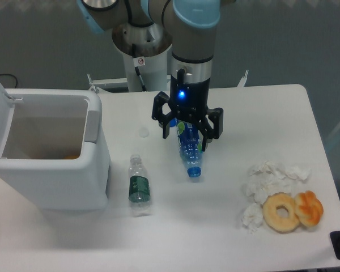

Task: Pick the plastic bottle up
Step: 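Move the open gripper from the blue-label bottle toward the green-label bottle, then lower the gripper down over the green-label plastic bottle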

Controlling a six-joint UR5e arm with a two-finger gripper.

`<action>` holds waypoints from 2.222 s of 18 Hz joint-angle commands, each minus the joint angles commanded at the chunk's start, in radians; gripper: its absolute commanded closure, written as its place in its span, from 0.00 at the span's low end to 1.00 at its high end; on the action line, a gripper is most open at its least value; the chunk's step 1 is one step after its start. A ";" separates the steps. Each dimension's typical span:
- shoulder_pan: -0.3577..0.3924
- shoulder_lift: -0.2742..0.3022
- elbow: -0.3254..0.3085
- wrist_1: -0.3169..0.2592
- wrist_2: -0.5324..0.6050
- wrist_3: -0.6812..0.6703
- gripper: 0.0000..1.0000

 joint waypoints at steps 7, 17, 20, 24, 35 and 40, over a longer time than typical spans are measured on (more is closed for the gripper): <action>-0.012 -0.011 0.000 -0.002 0.002 -0.008 0.00; -0.071 -0.098 0.008 0.018 -0.003 -0.230 0.00; -0.090 -0.144 0.014 0.047 -0.002 -0.320 0.00; -0.139 -0.222 0.057 0.060 -0.003 -0.432 0.00; -0.164 -0.330 0.058 0.064 0.002 -0.488 0.00; -0.166 -0.357 0.066 0.071 0.003 -0.483 0.00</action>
